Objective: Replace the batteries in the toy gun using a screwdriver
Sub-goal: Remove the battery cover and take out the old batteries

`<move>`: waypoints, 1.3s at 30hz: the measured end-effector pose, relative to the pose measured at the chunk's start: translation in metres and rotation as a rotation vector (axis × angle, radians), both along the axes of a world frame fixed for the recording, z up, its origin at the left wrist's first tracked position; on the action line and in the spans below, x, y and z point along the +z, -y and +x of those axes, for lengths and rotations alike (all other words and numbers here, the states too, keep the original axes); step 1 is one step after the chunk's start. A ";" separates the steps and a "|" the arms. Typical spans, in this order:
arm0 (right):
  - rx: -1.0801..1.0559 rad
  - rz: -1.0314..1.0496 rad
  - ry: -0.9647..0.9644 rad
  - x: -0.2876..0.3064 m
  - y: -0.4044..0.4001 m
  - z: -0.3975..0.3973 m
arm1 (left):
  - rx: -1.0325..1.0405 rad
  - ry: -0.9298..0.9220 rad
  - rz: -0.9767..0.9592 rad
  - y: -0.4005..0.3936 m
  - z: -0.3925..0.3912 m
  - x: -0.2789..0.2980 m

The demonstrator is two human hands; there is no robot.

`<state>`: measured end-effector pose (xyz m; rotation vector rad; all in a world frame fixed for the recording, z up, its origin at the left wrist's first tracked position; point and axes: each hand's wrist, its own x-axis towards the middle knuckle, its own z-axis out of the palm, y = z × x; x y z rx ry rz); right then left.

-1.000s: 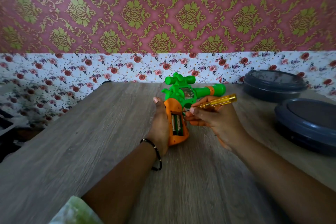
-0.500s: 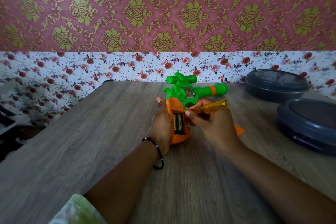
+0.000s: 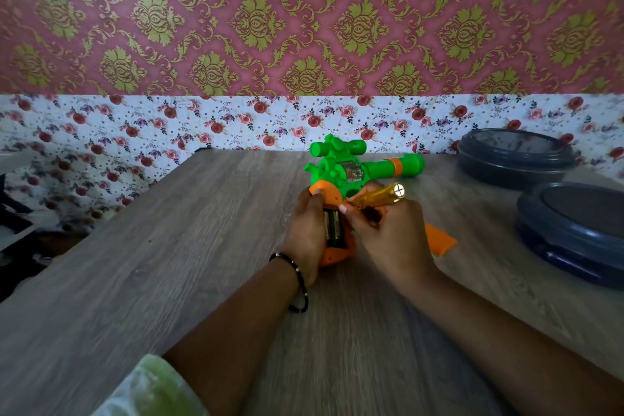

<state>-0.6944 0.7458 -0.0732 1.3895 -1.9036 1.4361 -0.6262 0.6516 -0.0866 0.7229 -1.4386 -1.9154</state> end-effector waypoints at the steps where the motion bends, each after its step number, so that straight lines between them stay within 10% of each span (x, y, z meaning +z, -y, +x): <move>1: -0.004 0.007 0.004 0.000 0.000 0.000 | 0.002 -0.001 -0.003 -0.001 0.000 0.001; 21: 0.191 0.558 0.604 0.060 0.026 -0.022 | 0.101 0.008 -0.208 -0.010 0.004 0.008; 29: 0.302 0.111 0.727 0.025 0.007 -0.016 | 0.107 -0.001 -0.104 -0.006 0.000 0.004; 39: 0.274 -0.086 0.273 -0.007 -0.002 -0.017 | 0.067 0.000 -0.020 -0.004 -0.002 0.000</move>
